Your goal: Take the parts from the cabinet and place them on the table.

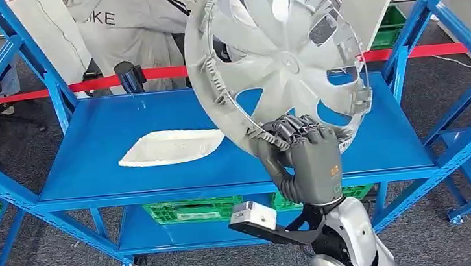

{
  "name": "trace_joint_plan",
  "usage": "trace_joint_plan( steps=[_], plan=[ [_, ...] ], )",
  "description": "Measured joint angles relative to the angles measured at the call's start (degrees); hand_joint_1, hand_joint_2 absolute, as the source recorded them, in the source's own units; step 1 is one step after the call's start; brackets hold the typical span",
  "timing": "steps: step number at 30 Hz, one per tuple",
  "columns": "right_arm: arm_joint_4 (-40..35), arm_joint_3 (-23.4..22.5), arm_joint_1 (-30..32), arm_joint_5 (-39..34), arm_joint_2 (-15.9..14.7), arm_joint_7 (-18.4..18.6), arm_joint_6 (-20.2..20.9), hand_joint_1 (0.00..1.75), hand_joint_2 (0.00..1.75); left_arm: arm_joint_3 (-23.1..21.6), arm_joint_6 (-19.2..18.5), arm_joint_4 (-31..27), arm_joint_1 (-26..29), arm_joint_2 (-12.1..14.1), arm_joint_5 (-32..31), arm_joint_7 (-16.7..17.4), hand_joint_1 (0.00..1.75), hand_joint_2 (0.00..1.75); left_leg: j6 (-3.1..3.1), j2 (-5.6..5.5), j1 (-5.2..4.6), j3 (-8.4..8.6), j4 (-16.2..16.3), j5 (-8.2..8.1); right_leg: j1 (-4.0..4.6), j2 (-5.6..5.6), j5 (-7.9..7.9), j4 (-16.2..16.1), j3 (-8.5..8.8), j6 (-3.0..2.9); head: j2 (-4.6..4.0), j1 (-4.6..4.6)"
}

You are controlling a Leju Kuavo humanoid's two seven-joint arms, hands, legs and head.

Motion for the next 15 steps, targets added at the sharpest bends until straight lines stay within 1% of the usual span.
trace_joint_plan(
  steps=[4, 9, 15],
  plan=[
    [0.0, 0.0, -0.01, 1.14, 0.0, 1.42, 0.0, 1.75, 1.75, 0.79, -0.76, 0.0, -0.03, -0.02, 0.5, 0.7, 0.0, 1.75, 0.0, 0.0, 0.0, 0.0, 0.0, 0.0, 0.0, 0.0, 0.0, 0.0, 0.0, 0.0, 0.0, 0.0],
    [0.02, 0.0, -0.02, 1.57, 0.0, 2.01, 0.53, 1.75, 1.75, 1.22, -0.76, 0.0, -0.06, -0.04, 0.61, 1.47, 0.0, 1.75, 0.01, -0.01, -0.03, -0.01, 0.01, -0.01, -0.04, -0.01, 0.02, -0.02, 0.01, 0.03, 0.0, 0.0],
    [0.02, 0.0, 0.02, 3.52, 0.0, 2.6, 0.22, 1.75, 1.75, 2.25, -0.59, 0.0, 0.0, -0.02, 0.7, 1.57, 0.0, 1.75, 0.17, -0.02, -0.28, -0.01, 0.04, -0.07, -0.36, -0.03, 0.06, -0.03, 0.01, 0.1, 0.0, 0.0]
  ],
)
